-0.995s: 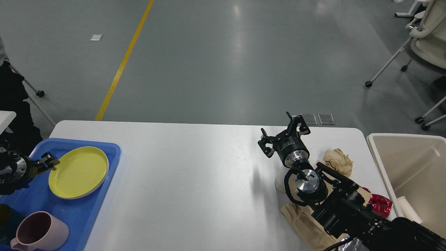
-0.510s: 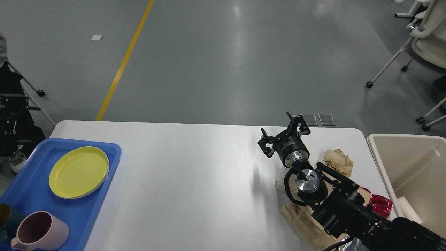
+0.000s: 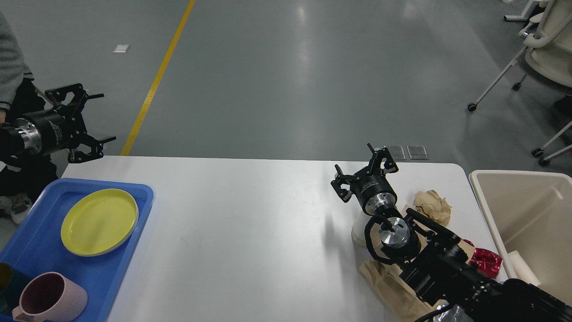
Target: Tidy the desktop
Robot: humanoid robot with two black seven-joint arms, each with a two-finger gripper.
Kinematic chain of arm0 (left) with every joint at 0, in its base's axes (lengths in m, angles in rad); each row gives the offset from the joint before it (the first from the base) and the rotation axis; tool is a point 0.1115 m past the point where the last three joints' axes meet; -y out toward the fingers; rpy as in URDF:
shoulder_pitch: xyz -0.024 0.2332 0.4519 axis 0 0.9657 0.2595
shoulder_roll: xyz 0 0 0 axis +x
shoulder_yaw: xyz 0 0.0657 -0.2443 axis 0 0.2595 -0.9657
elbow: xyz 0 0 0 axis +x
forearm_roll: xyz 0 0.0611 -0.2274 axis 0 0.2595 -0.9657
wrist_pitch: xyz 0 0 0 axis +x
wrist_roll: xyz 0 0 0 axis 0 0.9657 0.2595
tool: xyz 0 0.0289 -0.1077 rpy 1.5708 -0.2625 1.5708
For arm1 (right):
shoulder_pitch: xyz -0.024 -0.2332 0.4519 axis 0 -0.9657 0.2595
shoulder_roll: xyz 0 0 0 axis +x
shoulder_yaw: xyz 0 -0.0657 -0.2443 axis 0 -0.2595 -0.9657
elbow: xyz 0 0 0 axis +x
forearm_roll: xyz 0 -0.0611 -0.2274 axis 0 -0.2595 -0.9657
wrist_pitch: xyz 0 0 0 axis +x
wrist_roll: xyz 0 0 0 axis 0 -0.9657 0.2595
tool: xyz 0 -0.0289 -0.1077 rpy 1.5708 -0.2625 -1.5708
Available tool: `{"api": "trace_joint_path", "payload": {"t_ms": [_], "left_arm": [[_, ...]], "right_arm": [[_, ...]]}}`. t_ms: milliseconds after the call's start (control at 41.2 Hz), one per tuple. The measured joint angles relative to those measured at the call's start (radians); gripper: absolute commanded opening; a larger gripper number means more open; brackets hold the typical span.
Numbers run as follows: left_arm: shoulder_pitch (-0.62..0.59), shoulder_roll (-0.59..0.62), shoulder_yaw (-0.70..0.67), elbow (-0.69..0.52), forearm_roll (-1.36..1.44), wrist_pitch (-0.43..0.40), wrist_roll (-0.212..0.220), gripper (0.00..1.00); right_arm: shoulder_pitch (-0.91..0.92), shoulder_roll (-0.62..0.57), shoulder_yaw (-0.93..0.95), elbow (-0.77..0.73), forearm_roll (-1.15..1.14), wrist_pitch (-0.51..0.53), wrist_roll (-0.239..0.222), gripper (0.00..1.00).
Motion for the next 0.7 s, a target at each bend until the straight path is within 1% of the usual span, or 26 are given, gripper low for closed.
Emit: {"api": "trace_joint_path", "payload": {"t_ms": [121,243,413,510,583,704], "left_arm": [[0.007,-0.067,-0.057,0.037,0.001,0.024,-0.042,0.99],[0.008,-0.131,-0.134,0.047,-0.003,0.059,-0.085,0.99],[0.009,-0.243,-0.312,0.071,-0.004,0.165,-0.202,0.99],[0.010,-0.293,-0.368,0.088,-0.003,0.206,-0.256,0.99],[0.013,-0.312,-0.385,0.094,-0.006,0.214,-0.277,0.99],[0.023,-0.321,-0.396,0.097,-0.009,0.216,-0.287,0.99]], "right_arm": [[0.000,0.000,0.000,0.000,0.000,0.000,0.000,1.00],[0.000,0.000,0.000,-0.001,0.000,0.000,0.000,1.00],[0.000,0.000,0.000,-0.001,0.000,0.000,0.000,1.00],[0.000,0.000,0.000,0.000,0.000,0.000,0.000,1.00],[0.000,0.000,0.000,0.000,0.000,0.000,0.000,1.00],[0.000,0.000,0.000,0.000,0.000,0.000,0.000,1.00]]}}
